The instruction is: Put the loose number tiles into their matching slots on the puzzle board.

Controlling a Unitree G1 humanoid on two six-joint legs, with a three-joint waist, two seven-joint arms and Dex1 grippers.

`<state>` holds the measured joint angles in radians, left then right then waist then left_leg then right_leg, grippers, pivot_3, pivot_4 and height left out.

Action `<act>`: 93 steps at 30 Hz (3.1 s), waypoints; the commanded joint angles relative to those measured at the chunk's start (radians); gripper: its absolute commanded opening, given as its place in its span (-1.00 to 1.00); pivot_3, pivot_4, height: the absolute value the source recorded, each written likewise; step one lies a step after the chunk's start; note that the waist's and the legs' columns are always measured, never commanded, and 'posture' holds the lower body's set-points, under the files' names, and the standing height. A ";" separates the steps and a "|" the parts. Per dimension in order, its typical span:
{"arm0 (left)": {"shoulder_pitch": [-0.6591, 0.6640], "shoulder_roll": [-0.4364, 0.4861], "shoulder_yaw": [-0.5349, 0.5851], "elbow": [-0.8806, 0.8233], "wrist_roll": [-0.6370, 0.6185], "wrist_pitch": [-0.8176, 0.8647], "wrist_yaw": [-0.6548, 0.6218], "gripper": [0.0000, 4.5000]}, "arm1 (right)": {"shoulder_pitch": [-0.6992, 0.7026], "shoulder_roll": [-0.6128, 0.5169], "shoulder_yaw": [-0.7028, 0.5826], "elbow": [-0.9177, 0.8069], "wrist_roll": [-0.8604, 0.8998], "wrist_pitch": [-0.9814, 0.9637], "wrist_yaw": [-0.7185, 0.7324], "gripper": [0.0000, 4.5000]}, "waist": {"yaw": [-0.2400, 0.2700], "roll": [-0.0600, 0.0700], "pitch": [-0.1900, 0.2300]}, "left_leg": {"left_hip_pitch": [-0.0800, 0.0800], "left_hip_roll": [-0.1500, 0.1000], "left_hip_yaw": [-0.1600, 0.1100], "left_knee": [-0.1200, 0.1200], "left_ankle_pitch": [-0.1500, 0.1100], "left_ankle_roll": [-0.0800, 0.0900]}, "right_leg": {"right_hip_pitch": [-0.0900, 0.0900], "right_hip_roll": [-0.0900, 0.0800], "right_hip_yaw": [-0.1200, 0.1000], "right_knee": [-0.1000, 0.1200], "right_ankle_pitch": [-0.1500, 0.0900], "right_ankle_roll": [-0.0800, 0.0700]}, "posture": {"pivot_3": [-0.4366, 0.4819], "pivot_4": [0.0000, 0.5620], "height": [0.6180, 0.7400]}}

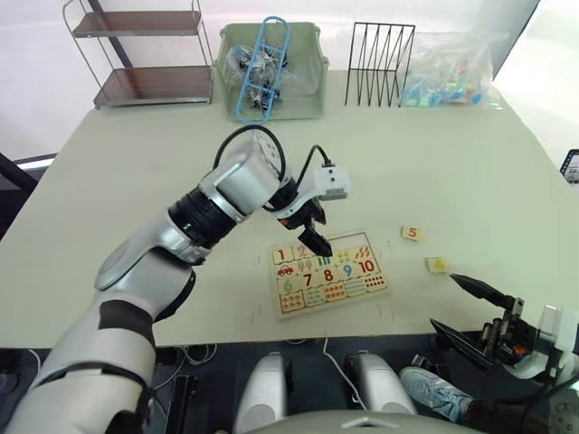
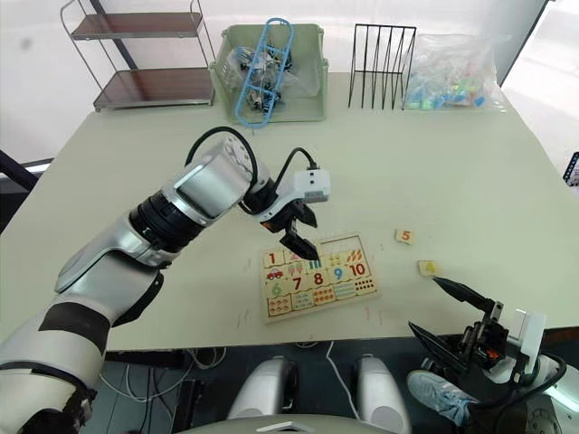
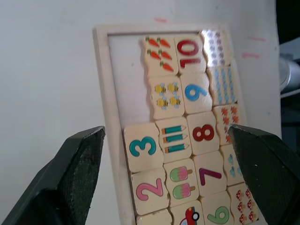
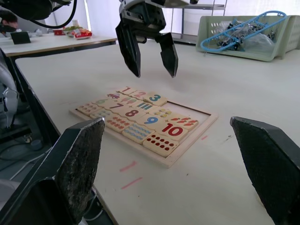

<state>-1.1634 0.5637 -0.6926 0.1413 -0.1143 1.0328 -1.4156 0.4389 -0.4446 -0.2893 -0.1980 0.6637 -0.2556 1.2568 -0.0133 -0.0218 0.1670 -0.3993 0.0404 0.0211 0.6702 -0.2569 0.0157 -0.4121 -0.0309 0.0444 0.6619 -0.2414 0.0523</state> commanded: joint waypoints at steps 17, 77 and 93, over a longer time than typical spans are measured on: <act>0.334 0.040 0.392 0.062 -0.128 -0.420 0.081 -0.84 | 0.001 -0.014 -0.020 -0.008 0.009 -0.024 -0.001 1.00 | 0.004 0.000 0.000 | 0.000 0.000 0.000 0.000 0.000 0.000 | 0.000 -0.001 0.000 0.000 0.002 -0.003 | -0.05 -0.47 1.00; 0.420 0.016 0.288 0.031 -0.043 -0.414 0.068 -0.97 | 0.047 -0.027 -0.032 -0.036 0.018 -0.033 -0.022 1.00 | 0.003 0.000 0.000 | 0.000 0.000 0.000 0.000 0.000 0.000 | 0.000 0.000 0.000 0.000 0.002 -0.003 | -0.05 -0.47 1.00; 0.422 0.032 0.337 0.003 -0.088 -0.401 0.038 -0.97 | 0.062 -0.027 -0.030 -0.062 0.019 -0.025 -0.038 1.00 | 0.003 0.000 0.000 | 0.000 0.000 0.000 0.000 0.000 0.000 | 0.000 0.000 0.000 0.000 0.002 -0.003 | -0.05 -0.47 1.00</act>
<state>-0.7242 0.5860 -0.3935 0.1798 -0.1720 0.6278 -1.3668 0.4911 -0.4652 -0.2926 -0.2229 0.6672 -0.2730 1.2183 -0.0101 -0.0214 0.1669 -0.3992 0.0404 0.0215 0.6705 -0.2569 0.0157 -0.4117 -0.0313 0.0442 0.6620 -0.2391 0.0488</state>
